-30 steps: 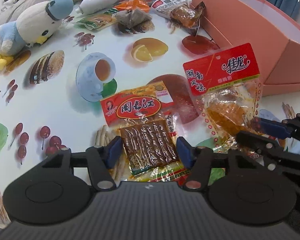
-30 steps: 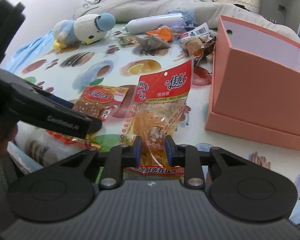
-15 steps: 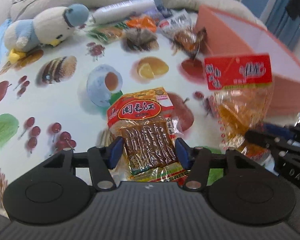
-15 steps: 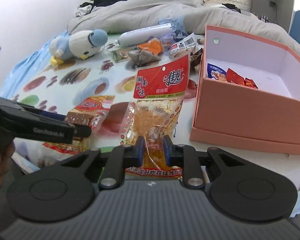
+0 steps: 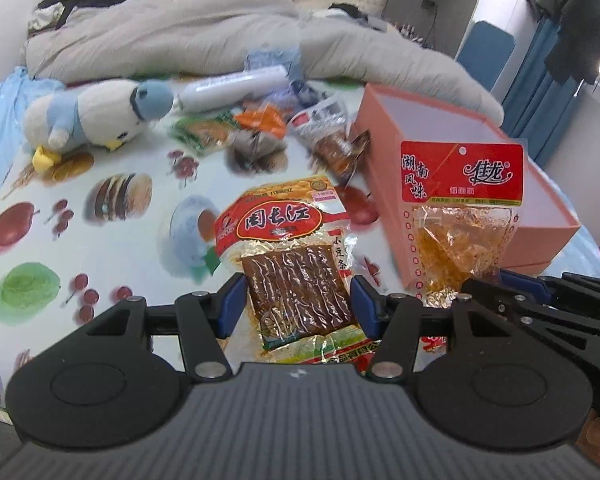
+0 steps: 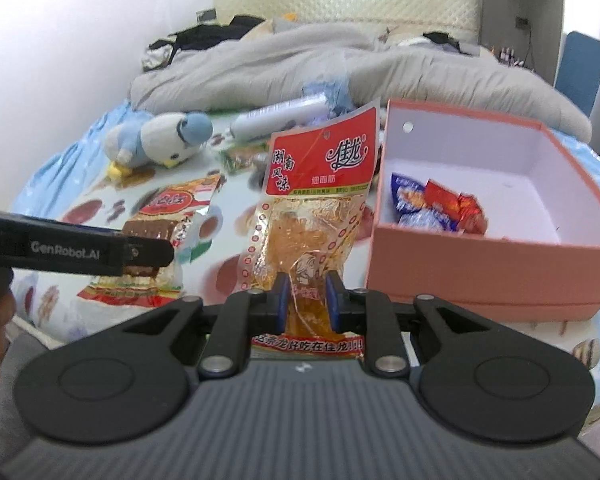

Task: Organize snacks
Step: 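Carry both held packets over the pink box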

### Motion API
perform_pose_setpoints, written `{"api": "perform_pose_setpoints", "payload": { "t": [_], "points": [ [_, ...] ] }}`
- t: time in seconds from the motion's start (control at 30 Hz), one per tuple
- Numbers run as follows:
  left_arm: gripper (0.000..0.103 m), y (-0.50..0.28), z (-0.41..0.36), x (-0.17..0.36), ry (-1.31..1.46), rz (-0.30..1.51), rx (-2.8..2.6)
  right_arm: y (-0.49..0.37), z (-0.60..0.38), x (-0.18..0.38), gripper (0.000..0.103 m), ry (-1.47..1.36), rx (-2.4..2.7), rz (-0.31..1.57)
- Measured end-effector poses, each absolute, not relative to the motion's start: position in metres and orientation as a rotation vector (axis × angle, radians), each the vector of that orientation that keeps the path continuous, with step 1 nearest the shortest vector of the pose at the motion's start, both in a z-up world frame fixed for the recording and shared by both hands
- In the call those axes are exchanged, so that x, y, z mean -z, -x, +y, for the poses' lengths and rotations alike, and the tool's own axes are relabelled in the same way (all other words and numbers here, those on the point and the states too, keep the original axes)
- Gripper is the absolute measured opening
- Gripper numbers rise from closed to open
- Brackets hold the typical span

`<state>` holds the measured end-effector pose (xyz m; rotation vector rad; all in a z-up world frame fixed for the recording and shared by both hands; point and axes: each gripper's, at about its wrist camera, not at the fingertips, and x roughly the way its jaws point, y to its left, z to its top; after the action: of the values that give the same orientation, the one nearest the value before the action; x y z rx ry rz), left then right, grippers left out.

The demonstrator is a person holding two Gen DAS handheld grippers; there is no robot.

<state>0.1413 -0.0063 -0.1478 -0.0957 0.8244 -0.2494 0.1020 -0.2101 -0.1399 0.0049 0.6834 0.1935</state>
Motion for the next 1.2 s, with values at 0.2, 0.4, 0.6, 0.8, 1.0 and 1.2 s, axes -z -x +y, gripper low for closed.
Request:
{"api": "perform_pose_setpoints", "payload": {
  "t": [0.2,0.4,0.6,0.8,1.0,1.2],
  "points": [
    [0.062,-0.13,-0.018,0.12,0.115,0.777,0.272,-0.092,-0.22,0.115,0.022,-0.009,-0.174,0.632],
    [0.062,-0.12,-0.036,0.094,0.121,0.744,0.308,-0.08,-0.237,0.095,0.022,-0.023,-0.139,0.592],
    [0.062,-0.109,-0.065,0.07,0.129,0.727,0.359,-0.069,-0.261,0.081,0.022,-0.042,-0.088,0.557],
    [0.062,-0.112,-0.101,0.059,0.111,0.722,0.431,-0.058,-0.284,0.073,0.022,-0.081,-0.038,0.551],
    [0.062,-0.135,-0.131,0.061,0.082,0.753,0.473,-0.069,-0.304,0.073,0.022,-0.097,0.005,0.547],
    [0.062,-0.18,-0.161,0.068,0.048,0.783,0.502,-0.1,-0.329,0.081,0.022,-0.135,0.024,0.561]
  ]
}}
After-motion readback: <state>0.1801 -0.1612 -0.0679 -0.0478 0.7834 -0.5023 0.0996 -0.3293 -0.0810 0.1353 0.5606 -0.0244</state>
